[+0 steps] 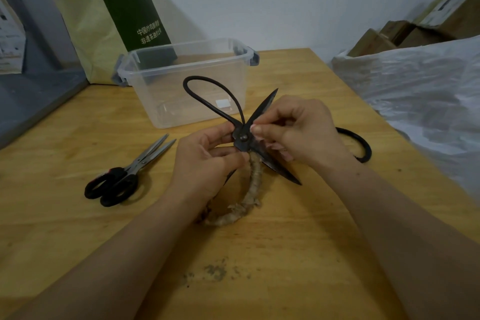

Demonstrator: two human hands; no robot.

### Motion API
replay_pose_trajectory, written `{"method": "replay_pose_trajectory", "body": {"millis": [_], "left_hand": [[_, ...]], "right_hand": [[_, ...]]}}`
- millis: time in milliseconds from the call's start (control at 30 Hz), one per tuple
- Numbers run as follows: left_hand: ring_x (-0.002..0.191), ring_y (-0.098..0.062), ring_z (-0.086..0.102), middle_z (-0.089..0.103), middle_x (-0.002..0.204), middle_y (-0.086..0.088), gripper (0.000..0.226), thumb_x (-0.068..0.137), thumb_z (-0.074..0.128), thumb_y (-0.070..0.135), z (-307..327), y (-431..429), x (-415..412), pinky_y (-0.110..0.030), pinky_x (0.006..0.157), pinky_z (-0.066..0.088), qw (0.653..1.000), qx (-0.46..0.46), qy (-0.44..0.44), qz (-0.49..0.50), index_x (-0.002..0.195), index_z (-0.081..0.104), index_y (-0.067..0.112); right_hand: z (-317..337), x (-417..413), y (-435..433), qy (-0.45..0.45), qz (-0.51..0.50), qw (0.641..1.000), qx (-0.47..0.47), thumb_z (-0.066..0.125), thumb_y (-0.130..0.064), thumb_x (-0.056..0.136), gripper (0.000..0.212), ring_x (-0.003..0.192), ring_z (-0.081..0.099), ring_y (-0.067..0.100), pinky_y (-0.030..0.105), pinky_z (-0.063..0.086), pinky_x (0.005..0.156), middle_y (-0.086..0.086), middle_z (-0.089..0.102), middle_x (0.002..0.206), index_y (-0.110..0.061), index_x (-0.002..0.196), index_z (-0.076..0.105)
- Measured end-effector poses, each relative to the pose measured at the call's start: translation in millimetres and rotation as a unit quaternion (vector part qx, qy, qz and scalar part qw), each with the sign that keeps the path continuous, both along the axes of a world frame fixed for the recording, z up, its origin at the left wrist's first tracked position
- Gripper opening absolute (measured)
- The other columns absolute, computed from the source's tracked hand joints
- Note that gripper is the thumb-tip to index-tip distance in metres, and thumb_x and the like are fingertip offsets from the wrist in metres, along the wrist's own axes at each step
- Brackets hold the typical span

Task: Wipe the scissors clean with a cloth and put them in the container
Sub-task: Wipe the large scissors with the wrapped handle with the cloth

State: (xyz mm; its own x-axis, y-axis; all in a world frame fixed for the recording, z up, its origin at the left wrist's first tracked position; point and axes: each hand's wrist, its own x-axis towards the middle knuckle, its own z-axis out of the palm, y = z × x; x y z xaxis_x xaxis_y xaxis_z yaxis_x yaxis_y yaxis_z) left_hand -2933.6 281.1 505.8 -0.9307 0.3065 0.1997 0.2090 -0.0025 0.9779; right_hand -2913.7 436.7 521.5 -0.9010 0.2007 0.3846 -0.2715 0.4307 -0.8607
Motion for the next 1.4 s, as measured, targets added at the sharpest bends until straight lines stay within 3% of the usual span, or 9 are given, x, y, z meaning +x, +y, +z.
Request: {"method": "replay_pose_trajectory", "body": {"millis": [133, 333, 500, 567, 767, 933, 1100, 1200, 1400], "left_hand": [[0.075, -0.014, 0.071, 0.072, 0.095, 0.0, 0.048, 0.069, 0.069, -0.019, 0, 2, 0, -0.022, 0.072, 0.057, 1.0, -0.002, -0.001, -0.005, 0.094, 0.065, 0.022], [0.083, -0.021, 0.072, 0.072, 0.102, -0.006, 0.049, 0.07, 0.068, -0.018, -1, 0, -2, -0.026, 0.076, 0.057, 1.0, -0.003, -0.007, -0.007, 0.113, 0.065, 0.007], [0.079, -0.016, 0.072, 0.071, 0.101, -0.004, 0.052, 0.069, 0.069, -0.018, -1, 3, 1, -0.022, 0.071, 0.057, 1.0, 0.005, -0.009, -0.013, 0.114, 0.063, 0.007], [0.079, -0.017, 0.072, 0.072, 0.098, -0.003, 0.049, 0.069, 0.068, -0.019, -1, 3, 2, -0.022, 0.07, 0.057, 1.0, 0.007, -0.01, -0.018, 0.11, 0.065, 0.009], [0.081, -0.013, 0.072, 0.073, 0.096, 0.006, 0.048, 0.073, 0.065, -0.019, 0, 2, -1, -0.019, 0.071, 0.055, 0.999, -0.005, -0.008, -0.031, 0.1, 0.065, 0.021], [0.083, -0.014, 0.071, 0.068, 0.11, -0.002, 0.055, 0.072, 0.068, -0.017, -3, 6, 1, -0.019, 0.071, 0.056, 0.999, -0.007, -0.017, -0.029, 0.122, 0.058, 0.006], [0.082, -0.018, 0.072, 0.073, 0.102, -0.002, 0.049, 0.074, 0.063, -0.02, -2, 4, 0, -0.022, 0.073, 0.056, 0.999, -0.014, -0.009, -0.045, 0.113, 0.064, 0.01], [0.084, -0.017, 0.072, 0.071, 0.108, -0.002, 0.053, 0.075, 0.063, -0.019, -2, 4, 1, -0.022, 0.075, 0.056, 0.999, -0.015, -0.006, -0.045, 0.12, 0.06, 0.008], [0.08, -0.013, 0.072, 0.067, 0.112, -0.006, 0.056, 0.073, 0.066, -0.018, -3, 9, 5, -0.022, 0.076, 0.057, 0.999, -0.01, -0.012, -0.045, 0.123, 0.057, 0.006]], "right_hand": [[3, -3, 6, 0.0, -0.109, 0.994, -0.032, 0.075, -0.01, 0.079, 0.017, 0.06, 0.069, 0.017, 0.045, 0.058, 0.053, -0.003, 0.068, 0.066, -0.021, 0.071, 0.065], [1, -1, -6, -0.035, -0.02, 0.999, -0.017, 0.077, -0.005, 0.076, 0.02, 0.049, 0.062, 0.007, 0.017, 0.045, 0.045, -0.004, 0.064, 0.059, -0.018, 0.066, 0.065], [8, -7, 6, 0.016, -0.13, 0.988, -0.085, 0.073, -0.008, 0.08, 0.018, 0.047, 0.062, 0.001, 0.02, 0.05, 0.044, -0.006, 0.065, 0.063, -0.02, 0.071, 0.064], [7, -4, 4, 0.006, -0.112, 0.989, -0.098, 0.074, -0.007, 0.08, 0.02, 0.048, 0.064, 0.005, 0.027, 0.053, 0.045, -0.004, 0.066, 0.058, -0.02, 0.067, 0.065], [-1, -5, -9, -0.021, -0.098, 0.991, -0.094, 0.074, -0.007, 0.079, 0.021, 0.04, 0.056, 0.003, 0.016, 0.042, 0.038, -0.003, 0.063, 0.053, -0.019, 0.067, 0.063], [8, -11, 4, 0.029, -0.182, 0.965, -0.184, 0.07, -0.009, 0.084, 0.014, 0.041, 0.058, 0.002, 0.015, 0.045, 0.041, -0.008, 0.061, 0.05, -0.016, 0.073, 0.064], [-4, -4, -8, -0.02, -0.114, 0.987, -0.113, 0.072, -0.01, 0.082, 0.019, 0.04, 0.057, 0.001, 0.012, 0.038, 0.038, 0.001, 0.064, 0.06, -0.017, 0.068, 0.062], [-1, -8, -7, -0.007, -0.134, 0.981, -0.141, 0.072, -0.01, 0.082, 0.019, 0.038, 0.055, 0.0, 0.013, 0.039, 0.036, -0.002, 0.063, 0.056, -0.017, 0.068, 0.062], [2, -15, 9, 0.044, -0.22, 0.965, -0.138, 0.069, -0.013, 0.084, 0.015, 0.059, 0.066, 0.006, 0.022, 0.055, 0.058, -0.005, 0.066, 0.066, -0.022, 0.073, 0.063]]}}
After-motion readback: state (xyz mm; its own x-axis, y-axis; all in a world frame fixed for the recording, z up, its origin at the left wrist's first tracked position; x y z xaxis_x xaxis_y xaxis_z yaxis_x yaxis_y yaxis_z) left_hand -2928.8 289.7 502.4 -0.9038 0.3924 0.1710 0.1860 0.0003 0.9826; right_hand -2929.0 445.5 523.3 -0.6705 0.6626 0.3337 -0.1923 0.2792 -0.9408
